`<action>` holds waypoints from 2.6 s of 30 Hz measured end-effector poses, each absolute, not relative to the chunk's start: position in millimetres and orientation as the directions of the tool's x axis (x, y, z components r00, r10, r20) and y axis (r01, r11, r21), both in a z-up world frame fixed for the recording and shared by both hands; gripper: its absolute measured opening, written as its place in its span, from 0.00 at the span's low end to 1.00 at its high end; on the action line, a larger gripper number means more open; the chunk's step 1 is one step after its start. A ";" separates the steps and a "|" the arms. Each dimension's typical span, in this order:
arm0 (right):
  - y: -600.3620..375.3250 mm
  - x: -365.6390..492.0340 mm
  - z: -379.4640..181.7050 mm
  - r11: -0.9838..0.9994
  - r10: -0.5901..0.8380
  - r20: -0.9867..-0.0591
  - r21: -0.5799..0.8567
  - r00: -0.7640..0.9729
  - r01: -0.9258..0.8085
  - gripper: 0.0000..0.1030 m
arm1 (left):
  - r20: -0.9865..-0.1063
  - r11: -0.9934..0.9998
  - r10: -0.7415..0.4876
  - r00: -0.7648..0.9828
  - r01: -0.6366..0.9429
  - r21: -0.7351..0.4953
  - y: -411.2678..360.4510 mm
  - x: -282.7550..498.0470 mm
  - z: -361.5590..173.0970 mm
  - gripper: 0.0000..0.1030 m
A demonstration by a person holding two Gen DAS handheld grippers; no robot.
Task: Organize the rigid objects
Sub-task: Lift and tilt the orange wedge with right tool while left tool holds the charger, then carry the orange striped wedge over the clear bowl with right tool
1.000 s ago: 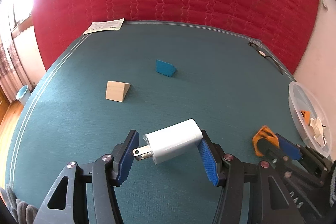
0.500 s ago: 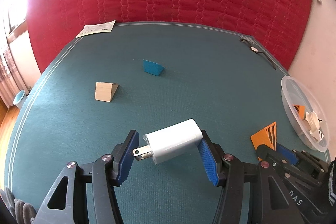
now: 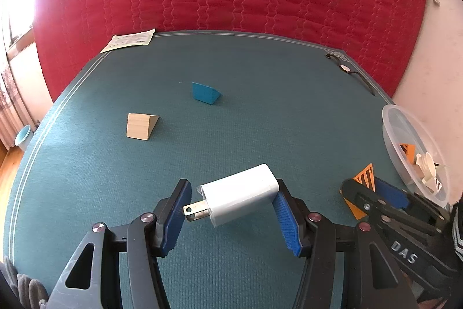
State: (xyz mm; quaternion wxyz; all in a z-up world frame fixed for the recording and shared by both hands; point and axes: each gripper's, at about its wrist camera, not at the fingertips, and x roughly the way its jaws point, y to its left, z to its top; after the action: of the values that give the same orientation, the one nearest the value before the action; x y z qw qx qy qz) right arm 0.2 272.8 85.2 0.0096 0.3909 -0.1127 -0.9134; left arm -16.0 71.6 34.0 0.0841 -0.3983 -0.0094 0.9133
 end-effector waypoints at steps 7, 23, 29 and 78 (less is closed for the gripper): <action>267.9 -5.3 79.7 -0.982 -0.062 -0.724 0.166 -0.687 -0.086 0.35 | -0.725 -0.986 0.162 -0.669 -0.145 -0.086 72.4 -16.3 34.0 0.58; 304.8 24.3 106.7 -0.966 -0.045 -0.648 0.223 -0.760 -0.132 0.33 | -0.725 -0.981 0.169 -0.667 -0.181 -0.062 88.6 -15.4 36.9 0.58; 336.3 31.4 116.0 -0.952 0.007 -0.621 0.236 -0.783 -0.196 0.33 | -0.718 -0.977 0.175 -0.673 -0.207 -0.044 103.0 -14.9 40.6 0.58; 403.1 58.3 115.4 -0.879 0.288 -0.557 0.170 -0.779 -0.446 0.41 | -0.783 -0.975 0.161 -0.601 -0.219 -0.032 92.5 17.6 6.1 0.62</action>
State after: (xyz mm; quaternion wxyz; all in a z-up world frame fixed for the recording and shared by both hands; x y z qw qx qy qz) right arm 58.3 403.1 115.4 -0.1969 0.2675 -0.1480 -0.9315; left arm 17.6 92.5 6.1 0.1063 -0.4339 0.0337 0.8941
